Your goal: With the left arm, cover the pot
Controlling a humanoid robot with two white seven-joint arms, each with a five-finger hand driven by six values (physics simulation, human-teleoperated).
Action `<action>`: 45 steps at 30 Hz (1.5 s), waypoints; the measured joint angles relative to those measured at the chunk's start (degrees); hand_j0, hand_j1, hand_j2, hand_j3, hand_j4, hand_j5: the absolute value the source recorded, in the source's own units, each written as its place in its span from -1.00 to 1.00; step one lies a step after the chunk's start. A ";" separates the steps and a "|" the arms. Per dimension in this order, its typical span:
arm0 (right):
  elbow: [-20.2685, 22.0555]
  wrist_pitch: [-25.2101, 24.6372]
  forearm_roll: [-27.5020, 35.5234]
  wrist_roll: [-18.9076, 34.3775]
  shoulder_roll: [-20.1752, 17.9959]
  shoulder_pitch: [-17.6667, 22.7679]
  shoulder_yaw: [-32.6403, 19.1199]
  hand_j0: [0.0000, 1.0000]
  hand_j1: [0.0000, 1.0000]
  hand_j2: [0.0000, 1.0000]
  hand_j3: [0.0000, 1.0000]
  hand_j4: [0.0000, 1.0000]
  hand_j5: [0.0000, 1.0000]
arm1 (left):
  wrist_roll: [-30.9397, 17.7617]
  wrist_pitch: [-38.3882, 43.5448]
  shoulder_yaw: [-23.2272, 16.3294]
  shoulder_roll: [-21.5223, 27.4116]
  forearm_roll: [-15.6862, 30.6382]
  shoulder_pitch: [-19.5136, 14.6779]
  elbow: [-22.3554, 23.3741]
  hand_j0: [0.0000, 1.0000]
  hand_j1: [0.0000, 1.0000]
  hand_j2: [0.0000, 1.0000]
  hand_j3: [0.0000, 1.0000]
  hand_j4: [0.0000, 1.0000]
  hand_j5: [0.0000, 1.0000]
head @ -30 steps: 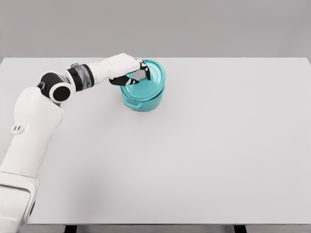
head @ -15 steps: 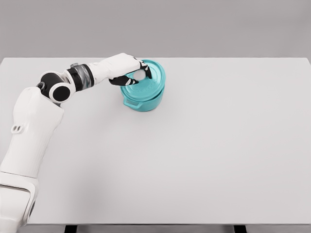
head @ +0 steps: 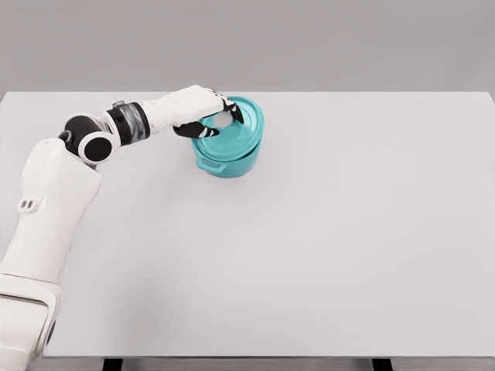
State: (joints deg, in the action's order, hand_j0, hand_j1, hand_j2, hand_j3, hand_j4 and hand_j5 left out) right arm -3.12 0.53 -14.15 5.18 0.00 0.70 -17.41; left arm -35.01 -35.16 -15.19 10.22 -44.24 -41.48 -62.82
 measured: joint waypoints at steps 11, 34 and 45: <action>0.01 0.00 0.00 0.00 0.00 0.00 0.00 1.00 1.00 1.00 1.00 1.00 1.00 | -0.02 -0.01 0.01 0.05 0.01 0.09 -0.02 0.34 0.34 0.34 0.34 0.34 0.34; 0.00 0.00 0.00 0.00 0.00 0.00 0.00 1.00 1.00 1.00 1.00 1.00 1.00 | -0.02 -0.02 0.36 0.44 0.24 -0.09 -0.88 0.71 0.71 0.71 0.71 0.71 0.71; -0.01 0.00 0.00 0.00 0.00 0.00 0.00 1.00 1.00 1.00 1.00 1.00 1.00 | -0.03 -0.07 7.83 12.34 2.61 6.68 -8.98 1.00 1.00 1.00 1.00 1.00 1.00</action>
State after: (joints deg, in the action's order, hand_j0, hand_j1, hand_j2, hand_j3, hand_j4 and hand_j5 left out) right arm -3.13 0.53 -14.15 5.18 0.00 0.70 -17.41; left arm -35.05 -35.24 -7.35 22.56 -41.62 -34.81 -71.79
